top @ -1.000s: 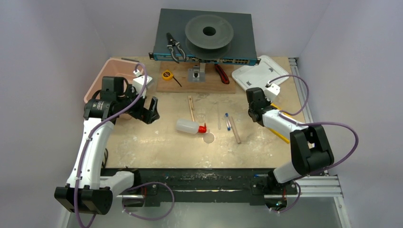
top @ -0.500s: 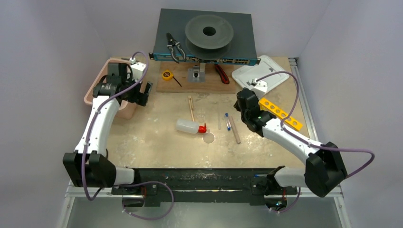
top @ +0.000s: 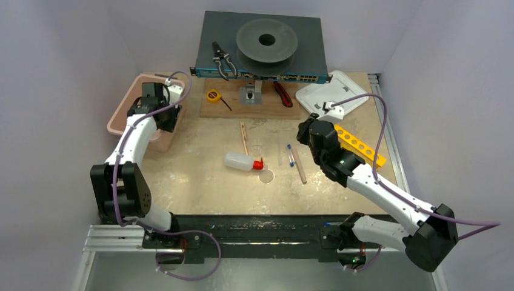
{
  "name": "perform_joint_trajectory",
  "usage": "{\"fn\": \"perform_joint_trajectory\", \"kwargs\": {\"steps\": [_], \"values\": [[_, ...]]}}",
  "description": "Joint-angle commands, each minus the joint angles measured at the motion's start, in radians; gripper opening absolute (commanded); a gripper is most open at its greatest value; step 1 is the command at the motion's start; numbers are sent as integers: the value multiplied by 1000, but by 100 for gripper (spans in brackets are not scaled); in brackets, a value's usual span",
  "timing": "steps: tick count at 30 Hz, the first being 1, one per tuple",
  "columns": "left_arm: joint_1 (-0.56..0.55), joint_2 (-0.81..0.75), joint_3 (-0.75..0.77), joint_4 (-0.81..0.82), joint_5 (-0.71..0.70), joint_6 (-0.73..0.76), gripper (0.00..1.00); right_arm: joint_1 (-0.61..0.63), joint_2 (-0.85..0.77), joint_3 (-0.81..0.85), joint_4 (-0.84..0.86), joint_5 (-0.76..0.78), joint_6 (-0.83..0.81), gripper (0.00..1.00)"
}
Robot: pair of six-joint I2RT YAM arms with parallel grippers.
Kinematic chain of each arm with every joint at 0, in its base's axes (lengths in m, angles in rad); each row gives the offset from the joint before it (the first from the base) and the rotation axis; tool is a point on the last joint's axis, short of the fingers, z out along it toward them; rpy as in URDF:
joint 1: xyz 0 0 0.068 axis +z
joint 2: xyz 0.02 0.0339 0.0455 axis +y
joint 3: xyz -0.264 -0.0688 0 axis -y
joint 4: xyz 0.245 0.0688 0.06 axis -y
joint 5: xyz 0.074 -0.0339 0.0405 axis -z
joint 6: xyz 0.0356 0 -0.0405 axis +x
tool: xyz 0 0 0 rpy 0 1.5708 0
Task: Organize the chemistry lab equipment
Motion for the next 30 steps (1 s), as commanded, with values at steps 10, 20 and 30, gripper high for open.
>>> {"fn": "perform_joint_trajectory", "kwargs": {"steps": [10,20,30], "values": [[16,-206,-221,-17,24,133,19,7,-8,-6,-1,-30,-54,8],[16,-405,-287,-366,169,274,13,7,-10,-28,-1,-33,-66,7],[14,-631,-434,-577,293,598,12,5,37,-34,21,-63,-70,9]]}}
